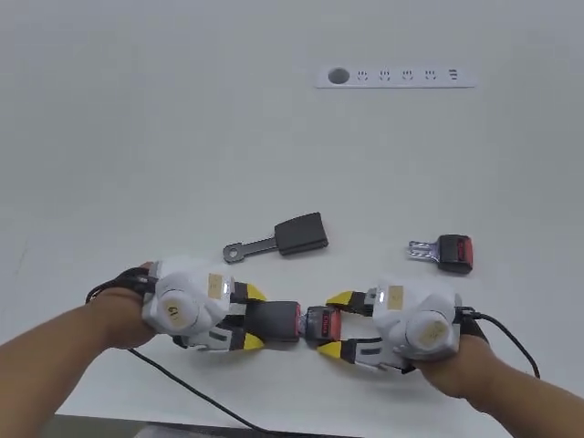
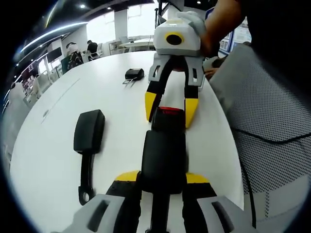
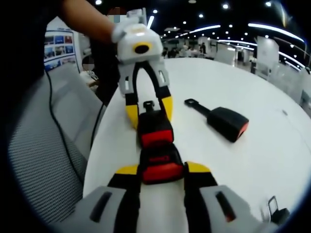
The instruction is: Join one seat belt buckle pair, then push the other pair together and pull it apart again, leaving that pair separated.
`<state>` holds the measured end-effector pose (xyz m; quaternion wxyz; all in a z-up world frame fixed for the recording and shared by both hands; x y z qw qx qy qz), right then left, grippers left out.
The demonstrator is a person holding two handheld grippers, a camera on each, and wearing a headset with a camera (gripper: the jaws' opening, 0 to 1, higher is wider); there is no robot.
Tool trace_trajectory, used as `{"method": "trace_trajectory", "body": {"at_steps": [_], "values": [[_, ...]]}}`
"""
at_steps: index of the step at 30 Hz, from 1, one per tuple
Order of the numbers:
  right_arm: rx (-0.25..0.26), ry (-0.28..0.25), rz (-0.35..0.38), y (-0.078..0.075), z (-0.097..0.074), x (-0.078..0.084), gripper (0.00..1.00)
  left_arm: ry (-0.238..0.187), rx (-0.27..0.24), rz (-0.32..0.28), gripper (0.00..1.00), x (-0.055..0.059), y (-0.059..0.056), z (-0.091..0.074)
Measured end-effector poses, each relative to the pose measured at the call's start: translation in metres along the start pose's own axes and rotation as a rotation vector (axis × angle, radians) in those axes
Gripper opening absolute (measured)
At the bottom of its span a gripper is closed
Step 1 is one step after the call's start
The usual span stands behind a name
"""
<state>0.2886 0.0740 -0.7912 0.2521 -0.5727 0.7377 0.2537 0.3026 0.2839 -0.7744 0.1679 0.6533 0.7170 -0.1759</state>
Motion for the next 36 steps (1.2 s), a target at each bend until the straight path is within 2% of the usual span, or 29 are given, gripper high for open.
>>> {"method": "trace_trajectory", "body": {"at_steps": [9, 11, 18, 20, 22, 36], "values": [[0.008, -0.034, -0.002, 0.0003, -0.0003, 0.0027, 0.33, -0.034, 0.011, -0.002, 0.33, 0.0031, 0.0026, 0.0010], [0.002, -0.053, 0.036, -0.0005, -0.0002, 0.0047, 0.33, -0.047, 0.011, -0.017, 0.33, 0.0041, 0.0030, 0.0013], [0.013, -0.061, 0.014, 0.0006, -0.0001, 0.0058, 0.33, -0.064, 0.013, -0.022, 0.33, 0.0052, 0.0034, 0.0017], [0.024, -0.048, -0.028, 0.0012, -0.0002, 0.0053, 0.33, -0.069, 0.016, -0.025, 0.33, 0.0057, 0.0035, 0.0017], [0.021, -0.053, -0.011, 0.0011, -0.0003, 0.0056, 0.33, -0.073, 0.017, -0.026, 0.33, 0.0061, 0.0033, 0.0017], [0.046, -0.060, -0.027, 0.0030, 0.0002, 0.0076, 0.33, -0.088, 0.020, -0.030, 0.33, 0.0082, 0.0028, 0.0025]]}}
Point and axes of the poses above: the centre of the closed fingertips' face, and the gripper's own axes: z roughly forward along the fingers, y roughly to its left, x roughly out of its underside, the point moved 10 cm from there along -z, roughly backward along the fingers, and after that the axes turned 11 degrees about y, right-handed, at the moved point
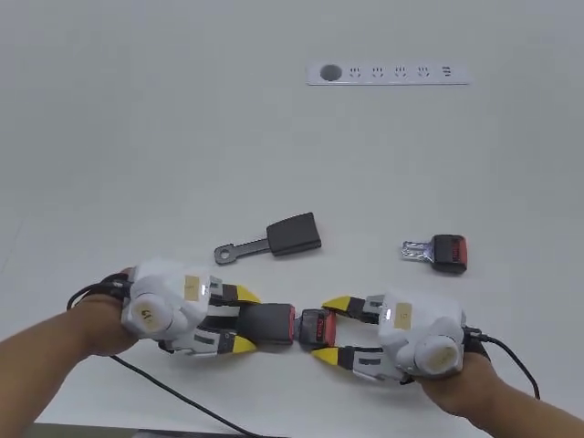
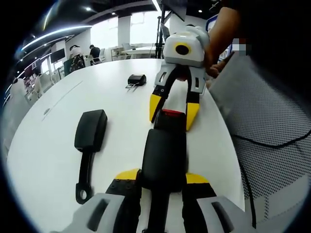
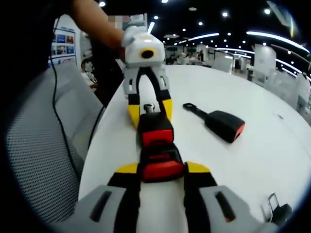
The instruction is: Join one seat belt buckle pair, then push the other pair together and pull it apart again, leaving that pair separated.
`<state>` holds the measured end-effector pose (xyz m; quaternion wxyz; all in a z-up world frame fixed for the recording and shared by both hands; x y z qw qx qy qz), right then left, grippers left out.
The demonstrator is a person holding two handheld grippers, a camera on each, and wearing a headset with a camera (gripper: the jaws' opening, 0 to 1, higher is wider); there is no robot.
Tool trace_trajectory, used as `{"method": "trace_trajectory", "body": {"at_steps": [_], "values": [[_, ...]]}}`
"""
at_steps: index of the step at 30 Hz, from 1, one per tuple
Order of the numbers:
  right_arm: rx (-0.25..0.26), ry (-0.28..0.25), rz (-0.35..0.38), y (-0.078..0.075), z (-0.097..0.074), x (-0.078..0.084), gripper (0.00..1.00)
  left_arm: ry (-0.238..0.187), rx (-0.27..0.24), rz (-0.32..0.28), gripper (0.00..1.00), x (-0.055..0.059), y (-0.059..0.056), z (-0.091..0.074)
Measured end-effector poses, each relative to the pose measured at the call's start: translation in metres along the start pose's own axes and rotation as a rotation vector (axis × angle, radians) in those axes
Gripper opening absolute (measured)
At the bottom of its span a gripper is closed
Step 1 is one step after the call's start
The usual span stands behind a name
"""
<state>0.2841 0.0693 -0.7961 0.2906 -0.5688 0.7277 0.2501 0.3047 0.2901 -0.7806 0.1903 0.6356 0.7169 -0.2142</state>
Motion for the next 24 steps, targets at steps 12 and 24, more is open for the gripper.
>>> {"method": "trace_trajectory", "body": {"at_steps": [12, 24], "values": [[0.009, -0.021, 0.032, 0.0011, -0.0003, 0.0033, 0.33, -0.004, 0.002, -0.008, 0.33, 0.0007, 0.0000, 0.0003], [0.001, -0.021, 0.042, 0.0007, -0.0007, 0.0011, 0.36, 0.028, -0.010, -0.015, 0.35, -0.0045, 0.0007, 0.0010]]}}
Point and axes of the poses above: the centre of the closed fingertips' face, and the gripper's own axes: z roughly forward along the fingers, y roughly to its left, x roughly out of its underside, the point moved 10 cm from there along -z, roughly backward along the fingers, and after that the axes turned 11 degrees about y, right-handed, at the moved point
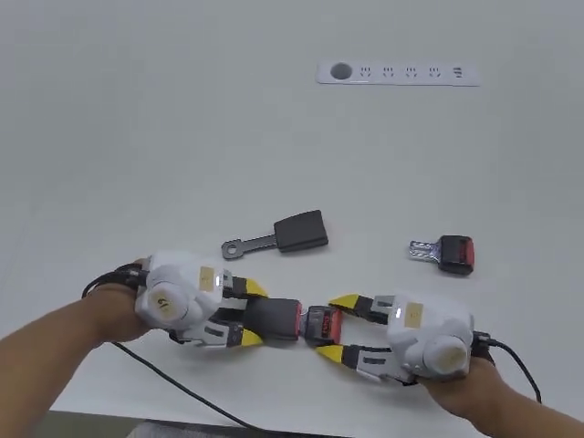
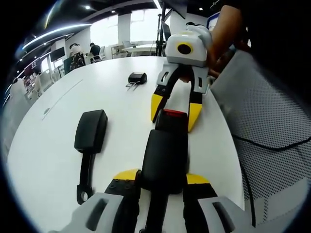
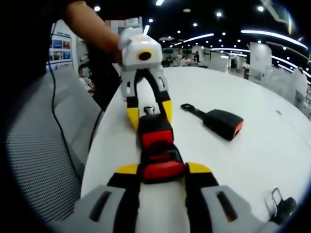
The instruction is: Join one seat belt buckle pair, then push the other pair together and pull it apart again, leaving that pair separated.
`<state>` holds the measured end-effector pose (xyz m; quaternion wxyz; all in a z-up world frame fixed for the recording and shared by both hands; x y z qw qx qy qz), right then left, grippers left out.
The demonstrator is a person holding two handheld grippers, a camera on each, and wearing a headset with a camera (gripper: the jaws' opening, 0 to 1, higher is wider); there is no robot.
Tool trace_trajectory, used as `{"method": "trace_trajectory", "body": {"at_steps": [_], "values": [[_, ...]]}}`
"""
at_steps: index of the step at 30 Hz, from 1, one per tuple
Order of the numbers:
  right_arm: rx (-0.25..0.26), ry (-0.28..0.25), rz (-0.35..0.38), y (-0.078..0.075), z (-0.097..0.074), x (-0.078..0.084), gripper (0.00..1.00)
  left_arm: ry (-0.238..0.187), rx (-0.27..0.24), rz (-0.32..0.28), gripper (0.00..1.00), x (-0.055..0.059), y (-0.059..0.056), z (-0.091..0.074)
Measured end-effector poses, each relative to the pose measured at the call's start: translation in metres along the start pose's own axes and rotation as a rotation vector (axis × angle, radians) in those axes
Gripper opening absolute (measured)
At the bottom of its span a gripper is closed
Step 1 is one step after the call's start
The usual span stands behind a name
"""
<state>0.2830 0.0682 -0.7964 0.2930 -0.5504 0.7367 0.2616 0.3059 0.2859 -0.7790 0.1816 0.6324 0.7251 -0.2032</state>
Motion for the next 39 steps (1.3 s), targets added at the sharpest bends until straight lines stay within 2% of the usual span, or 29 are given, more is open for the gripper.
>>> {"method": "trace_trajectory", "body": {"at_steps": [2, 3, 4, 5, 6, 7, 8, 9, 10, 11, 13, 17, 20, 22, 24, 26, 29, 33, 36, 39], "values": [[-0.004, 0.008, 0.009, -0.001, 0.000, -0.002, 0.38, 0.007, -0.012, -0.028, 0.36, -0.003, -0.001, 0.001], [-0.003, 0.017, 0.009, 0.000, -0.001, -0.002, 0.41, 0.011, -0.009, -0.073, 0.36, -0.004, -0.002, 0.001], [0.001, 0.018, 0.013, 0.000, -0.001, -0.003, 0.49, 0.008, -0.011, -0.090, 0.38, -0.007, -0.002, 0.000], [0.014, -0.003, 0.020, 0.001, -0.002, -0.006, 0.58, 0.011, -0.019, -0.087, 0.41, -0.009, -0.001, 0.000], [0.019, -0.020, 0.038, 0.001, -0.002, -0.008, 0.67, 0.041, -0.059, -0.100, 0.48, -0.009, 0.001, -0.001], [0.011, -0.047, 0.052, 0.002, -0.004, -0.011, 0.75, 0.061, -0.066, -0.087, 0.53, -0.010, 0.002, -0.002], [0.015, -0.049, 0.049, 0.002, -0.005, -0.012, 0.77, 0.049, -0.063, -0.071, 0.58, -0.013, 0.001, -0.005], [0.024, -0.047, 0.039, 0.002, -0.007, -0.013, 0.77, 0.033, -0.063, -0.075, 0.63, -0.016, 0.000, -0.008], [0.025, -0.044, 0.035, 0.002, -0.010, -0.015, 0.77, -0.001, -0.062, -0.098, 0.64, -0.020, 0.000, -0.012], [0.028, -0.045, 0.034, 0.002, -0.013, -0.015, 0.77, -0.008, -0.063, -0.102, 0.66, -0.021, 0.000, -0.013], [0.037, -0.050, 0.030, 0.001, -0.018, -0.014, 0.79, -0.027, -0.098, -0.104, 0.69, -0.025, 0.003, -0.018], [0.065, -0.052, 0.038, -0.008, -0.035, -0.007, 0.82, -0.014, -0.136, -0.084, 0.77, -0.029, 0.005, -0.023], [0.096, -0.048, 0.053, -0.022, -0.051, 0.002, 0.82, -0.025, -0.150, -0.076, 0.81, -0.035, 0.009, -0.028], [0.111, -0.040, 0.059, -0.031, -0.060, 0.006, 0.82, -0.026, -0.175, -0.077, 0.82, -0.036, 0.015, -0.032], [0.141, -0.022, 0.068, -0.045, -0.072, 0.015, 0.81, 0.024, -0.212, -0.086, 0.81, -0.031, 0.025, -0.033], [0.166, -0.004, 0.087, -0.058, -0.084, 0.025, 0.80, 0.019, -0.209, -0.085, 0.81, -0.032, 0.031, -0.036], [0.200, 0.010, 0.108, -0.077, -0.104, 0.039, 0.80, 0.003, -0.240, -0.094, 0.81, -0.037, 0.042, -0.042], [0.210, 0.038, 0.127, -0.096, -0.119, 0.055, 0.79, -0.002, -0.250, -0.122, 0.80, -0.038, 0.051, -0.040], [0.216, 0.068, 0.133, -0.108, -0.127, 0.063, 0.79, 0.009, -0.255, -0.114, 0.80, -0.038, 0.057, -0.035], [0.203, 0.067, 0.144, -0.118, -0.132, 0.068, 0.79, 0.018, -0.250, -0.123, 0.79, -0.038, 0.063, -0.030]]}}
Point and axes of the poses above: the centre of the closed fingertips' face, and the gripper's own axes: z roughly forward along the fingers, y roughly to its left, x roughly out of its underside, the point moved 10 cm from there along -z, roughly backward along the fingers, and after that the axes turned 11 degrees about y, right-handed, at the moved point
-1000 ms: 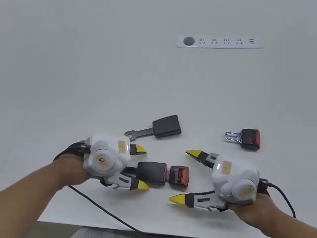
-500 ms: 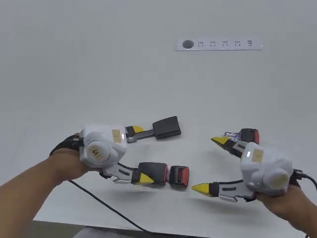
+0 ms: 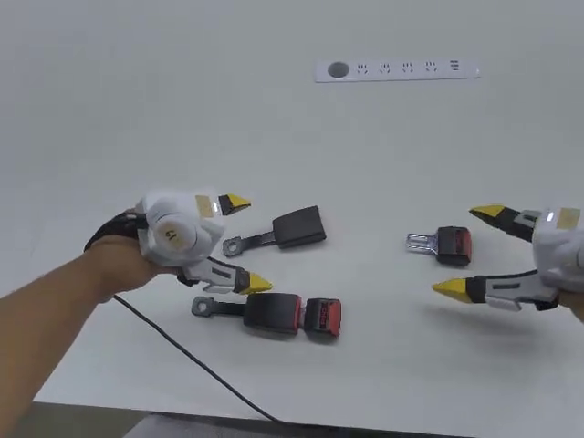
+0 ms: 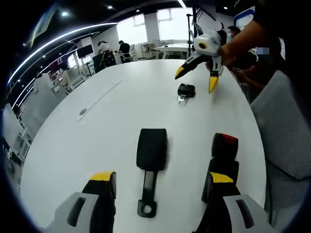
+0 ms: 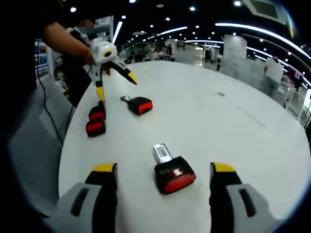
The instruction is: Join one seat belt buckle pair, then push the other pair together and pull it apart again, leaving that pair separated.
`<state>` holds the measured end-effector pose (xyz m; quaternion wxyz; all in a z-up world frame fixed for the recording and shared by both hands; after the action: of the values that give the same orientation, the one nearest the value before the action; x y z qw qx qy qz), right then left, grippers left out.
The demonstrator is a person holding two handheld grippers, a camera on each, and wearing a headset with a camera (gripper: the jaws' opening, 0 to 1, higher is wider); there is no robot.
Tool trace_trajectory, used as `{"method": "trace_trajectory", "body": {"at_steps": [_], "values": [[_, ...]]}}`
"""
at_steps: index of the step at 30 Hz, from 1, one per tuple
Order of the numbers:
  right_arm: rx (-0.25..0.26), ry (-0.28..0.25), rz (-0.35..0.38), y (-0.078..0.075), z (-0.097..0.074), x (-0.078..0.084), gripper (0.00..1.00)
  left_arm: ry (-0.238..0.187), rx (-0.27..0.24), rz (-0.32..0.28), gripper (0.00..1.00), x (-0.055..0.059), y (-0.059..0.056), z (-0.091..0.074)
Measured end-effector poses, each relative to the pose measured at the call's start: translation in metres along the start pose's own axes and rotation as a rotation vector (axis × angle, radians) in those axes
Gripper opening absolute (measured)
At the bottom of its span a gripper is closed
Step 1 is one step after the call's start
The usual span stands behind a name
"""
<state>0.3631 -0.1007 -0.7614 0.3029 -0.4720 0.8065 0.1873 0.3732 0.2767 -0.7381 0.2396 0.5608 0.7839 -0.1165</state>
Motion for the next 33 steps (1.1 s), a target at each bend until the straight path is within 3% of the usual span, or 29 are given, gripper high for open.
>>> {"method": "trace_trajectory", "body": {"at_steps": [3, 11, 15, 20, 21, 26, 29, 33], "values": [[-0.023, 0.035, -0.014, -0.009, 0.002, 0.005, 0.78, 0.010, 0.007, 0.008, 0.79, -0.002, 0.003, 0.007], [-0.083, 0.091, -0.038, -0.012, 0.006, 0.004, 0.72, 0.009, 0.038, -0.009, 0.74, -0.011, 0.012, 0.026], [-0.098, 0.106, -0.044, -0.014, 0.008, 0.004, 0.68, 0.007, 0.063, -0.007, 0.70, -0.016, 0.011, 0.036], [-0.129, 0.132, -0.075, -0.015, 0.013, 0.002, 0.65, 0.037, 0.097, 0.000, 0.66, -0.017, 0.011, 0.050], [-0.132, 0.140, -0.082, -0.014, 0.014, 0.003, 0.65, 0.029, 0.121, -0.003, 0.64, -0.017, 0.010, 0.051], [-0.147, 0.135, -0.078, -0.016, 0.014, 0.002, 0.63, 0.021, 0.116, -0.003, 0.63, -0.019, 0.015, 0.052], [-0.148, 0.140, -0.119, -0.016, 0.015, 0.001, 0.63, 0.021, 0.119, 0.005, 0.62, -0.019, 0.016, 0.052], [-0.169, 0.146, -0.129, -0.016, 0.017, -0.001, 0.60, 0.013, 0.120, 0.013, 0.54, -0.020, 0.018, 0.052]]}}
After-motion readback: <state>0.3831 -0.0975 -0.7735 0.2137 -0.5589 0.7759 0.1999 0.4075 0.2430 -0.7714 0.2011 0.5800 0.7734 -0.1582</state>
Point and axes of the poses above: the centre of the closed fingertips' face, and the gripper's own axes: z roughly forward along the fingers, y roughly to its left, x roughly out of its underside, the point moved 10 cm from there along -z, roughly backward along the fingers, and after that the axes turned 11 degrees about y, right-handed, at the moved point
